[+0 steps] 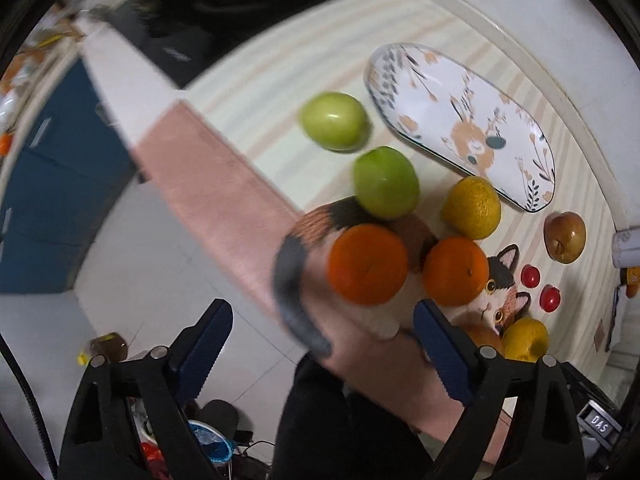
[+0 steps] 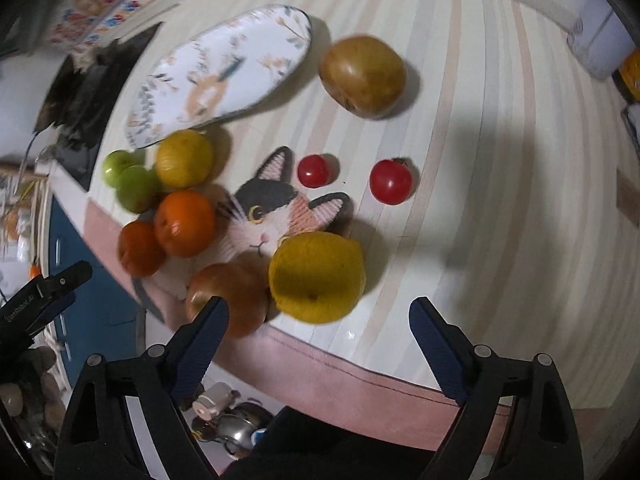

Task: Organize fruits
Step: 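Grasp an orange with the left tool while the right tool grasps a yellow citrus, then carry both fruits onto the white plate and open both tools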

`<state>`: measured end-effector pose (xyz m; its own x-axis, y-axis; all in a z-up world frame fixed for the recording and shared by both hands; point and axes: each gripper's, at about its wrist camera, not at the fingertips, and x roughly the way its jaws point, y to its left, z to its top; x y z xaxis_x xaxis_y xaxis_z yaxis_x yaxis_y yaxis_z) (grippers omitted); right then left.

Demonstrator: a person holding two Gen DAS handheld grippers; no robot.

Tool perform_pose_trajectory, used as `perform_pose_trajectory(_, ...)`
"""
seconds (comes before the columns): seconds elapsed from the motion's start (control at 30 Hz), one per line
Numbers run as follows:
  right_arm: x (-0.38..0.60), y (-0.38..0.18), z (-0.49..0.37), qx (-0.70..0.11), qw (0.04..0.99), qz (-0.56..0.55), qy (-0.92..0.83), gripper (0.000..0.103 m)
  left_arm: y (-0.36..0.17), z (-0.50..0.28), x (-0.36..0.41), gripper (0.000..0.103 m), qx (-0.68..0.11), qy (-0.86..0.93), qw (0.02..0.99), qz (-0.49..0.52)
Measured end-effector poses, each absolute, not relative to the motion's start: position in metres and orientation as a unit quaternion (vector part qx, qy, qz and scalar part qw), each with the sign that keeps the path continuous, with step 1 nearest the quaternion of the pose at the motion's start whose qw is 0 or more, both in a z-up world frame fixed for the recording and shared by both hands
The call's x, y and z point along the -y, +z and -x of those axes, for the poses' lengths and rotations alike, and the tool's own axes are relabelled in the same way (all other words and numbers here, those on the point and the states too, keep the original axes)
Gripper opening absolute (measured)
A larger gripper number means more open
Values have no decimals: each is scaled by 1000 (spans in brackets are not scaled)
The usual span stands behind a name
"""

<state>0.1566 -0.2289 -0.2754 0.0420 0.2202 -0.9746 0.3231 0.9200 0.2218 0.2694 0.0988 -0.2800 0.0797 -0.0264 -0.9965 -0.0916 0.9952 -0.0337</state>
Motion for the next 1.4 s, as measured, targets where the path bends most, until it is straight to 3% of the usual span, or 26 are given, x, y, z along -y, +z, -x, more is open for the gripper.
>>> perform_pose_trajectory(0.33, 219, -311, -176, -721, 651, -227, -59, 81, -332, -308, -69, 88, -718, -41, 695, -4)
perform_pose_trajectory(0.4, 215, -317, -178, -729, 645, -219, -60, 77, -337, -310, -65, 76, -721, -47, 691, -15)
perform_pose_trajectory(0.43, 217, -316, -178, -732, 644, -216, -60, 76, -341, -312, -63, 65, -724, -51, 687, -19)
perform_pose_trajectory(0.47, 216, -318, -179, -733, 643, -211, -60, 74, -342, -313, -63, 64, -726, -55, 685, -16)
perform_pose_trajectory(0.53, 214, -322, -182, -741, 640, -196, -61, 69, -340, -314, -61, 63, -721, -54, 691, -21)
perform_pose_trajectory(0.73, 214, -323, -187, -742, 641, -195, -43, 67, -335, -314, -55, 62, -711, -46, 701, -35)
perform_pose_trajectory(1.03, 223, -266, -209, -703, 685, -190, 4, 67, -282, -291, -48, 62, -694, -59, 718, -4)
perform_pose_trajectory(1.23, 215, -228, -284, -664, 725, -182, 27, 67, -211, -344, -31, 62, -650, -103, 752, 21)
perform_pose_trajectory(1.4, 199, -238, -359, -661, 735, -147, 29, 67, -224, -421, -12, 62, -653, -96, 751, 3)
